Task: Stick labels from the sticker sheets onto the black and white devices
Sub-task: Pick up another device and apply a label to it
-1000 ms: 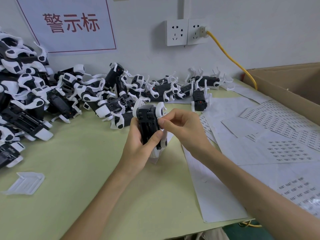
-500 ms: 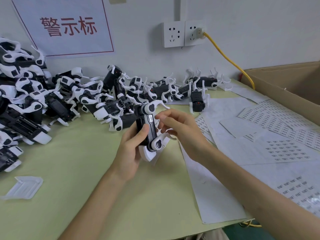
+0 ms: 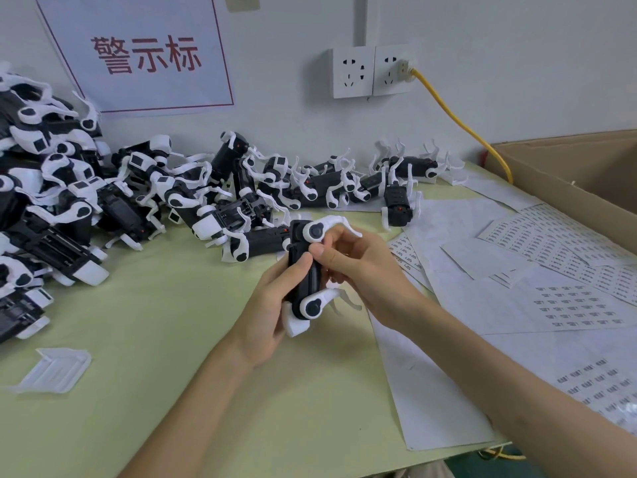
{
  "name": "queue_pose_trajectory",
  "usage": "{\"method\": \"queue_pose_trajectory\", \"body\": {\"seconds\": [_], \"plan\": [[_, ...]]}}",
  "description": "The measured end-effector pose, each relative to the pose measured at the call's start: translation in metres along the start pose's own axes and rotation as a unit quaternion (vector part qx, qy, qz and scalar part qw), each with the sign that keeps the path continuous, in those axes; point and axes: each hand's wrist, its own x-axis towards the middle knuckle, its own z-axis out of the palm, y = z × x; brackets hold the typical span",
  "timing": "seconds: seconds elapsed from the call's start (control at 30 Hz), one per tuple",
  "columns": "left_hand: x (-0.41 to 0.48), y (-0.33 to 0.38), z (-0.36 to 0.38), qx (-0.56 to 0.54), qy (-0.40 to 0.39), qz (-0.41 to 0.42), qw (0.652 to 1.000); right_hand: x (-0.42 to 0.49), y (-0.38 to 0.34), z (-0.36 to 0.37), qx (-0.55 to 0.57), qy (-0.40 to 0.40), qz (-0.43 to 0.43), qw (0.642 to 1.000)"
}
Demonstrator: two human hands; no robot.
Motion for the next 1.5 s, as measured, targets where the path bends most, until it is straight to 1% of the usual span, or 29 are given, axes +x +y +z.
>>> {"method": "queue_pose_trajectory", "body": {"seconds": [0.23,0.33,0.47,0.7,0.9,1.2,1.3,1.43,1.5], "plan": [[0.003,0.001,0.007,0.040,0.082,-0.007,0.996,-0.003,0.000,0.003,-0.022,-0.007,-0.025,0.999],[0.003,0.002,0.007,0.048,0.102,-0.015,0.993,-0.003,-0.002,0.005,-0.026,-0.010,-0.028,0.999],[0.001,0.004,0.007,0.023,0.090,-0.038,0.995,-0.003,-0.002,0.005,-0.040,0.002,-0.022,0.999],[0.005,0.004,0.003,0.035,0.075,-0.074,0.994,-0.001,0.001,0.000,-0.070,-0.006,-0.014,0.997],[0.008,0.000,0.001,-0.023,0.057,-0.093,0.994,-0.001,-0.001,0.000,-0.068,-0.020,-0.014,0.997],[0.011,-0.007,-0.004,-0.026,0.041,-0.085,0.995,-0.001,-0.004,0.000,-0.041,-0.017,-0.010,0.999],[0.010,-0.008,-0.004,-0.014,0.015,-0.078,0.997,-0.002,-0.006,0.001,-0.029,-0.012,-0.020,0.999],[0.009,-0.009,-0.005,-0.023,-0.019,-0.082,0.996,-0.004,-0.005,0.003,-0.044,0.006,-0.038,0.998],[0.008,-0.009,-0.006,-0.030,-0.049,-0.063,0.996,-0.003,-0.003,0.003,-0.049,0.017,-0.048,0.997]]}}
